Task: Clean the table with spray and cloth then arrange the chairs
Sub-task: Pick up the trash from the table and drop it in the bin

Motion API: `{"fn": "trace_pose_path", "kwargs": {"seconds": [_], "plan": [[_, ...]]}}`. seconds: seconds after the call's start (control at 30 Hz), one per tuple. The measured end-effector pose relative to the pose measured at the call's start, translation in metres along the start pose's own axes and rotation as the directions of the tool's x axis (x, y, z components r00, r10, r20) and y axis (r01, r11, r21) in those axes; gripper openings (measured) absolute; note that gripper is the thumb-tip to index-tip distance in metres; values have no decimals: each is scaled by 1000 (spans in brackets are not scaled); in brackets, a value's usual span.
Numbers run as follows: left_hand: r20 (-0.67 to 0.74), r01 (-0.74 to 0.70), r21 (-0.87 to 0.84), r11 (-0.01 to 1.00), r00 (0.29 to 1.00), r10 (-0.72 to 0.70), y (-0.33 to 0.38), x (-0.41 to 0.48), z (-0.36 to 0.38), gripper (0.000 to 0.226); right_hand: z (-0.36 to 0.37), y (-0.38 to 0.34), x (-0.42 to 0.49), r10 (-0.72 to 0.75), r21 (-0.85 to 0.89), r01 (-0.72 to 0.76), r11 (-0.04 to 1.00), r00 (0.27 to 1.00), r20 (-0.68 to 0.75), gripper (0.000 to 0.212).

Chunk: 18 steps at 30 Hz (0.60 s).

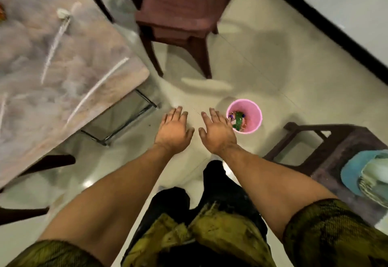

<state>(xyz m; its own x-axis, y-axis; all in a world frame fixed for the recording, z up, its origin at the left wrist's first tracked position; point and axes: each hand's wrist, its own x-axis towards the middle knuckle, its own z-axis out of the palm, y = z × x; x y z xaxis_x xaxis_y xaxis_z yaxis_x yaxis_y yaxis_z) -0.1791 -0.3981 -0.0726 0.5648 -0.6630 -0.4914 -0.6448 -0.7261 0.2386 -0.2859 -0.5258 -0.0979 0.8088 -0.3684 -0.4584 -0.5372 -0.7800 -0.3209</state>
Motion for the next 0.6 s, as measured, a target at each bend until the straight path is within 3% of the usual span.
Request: {"fn": "trace_pose_path", "kwargs": {"seconds": [0.3, 0.6], "plan": [[-189, 263, -163, 951, 938, -292, -212, -154, -19, 67, 38, -250, -18, -301, -162, 304, 939, 953, 45, 62], [-259, 495, -322, 807, 774, -578, -396, -269, -27, 67, 90, -465, -13, -532, -214, 547, 809, 837, 130, 62]]}}
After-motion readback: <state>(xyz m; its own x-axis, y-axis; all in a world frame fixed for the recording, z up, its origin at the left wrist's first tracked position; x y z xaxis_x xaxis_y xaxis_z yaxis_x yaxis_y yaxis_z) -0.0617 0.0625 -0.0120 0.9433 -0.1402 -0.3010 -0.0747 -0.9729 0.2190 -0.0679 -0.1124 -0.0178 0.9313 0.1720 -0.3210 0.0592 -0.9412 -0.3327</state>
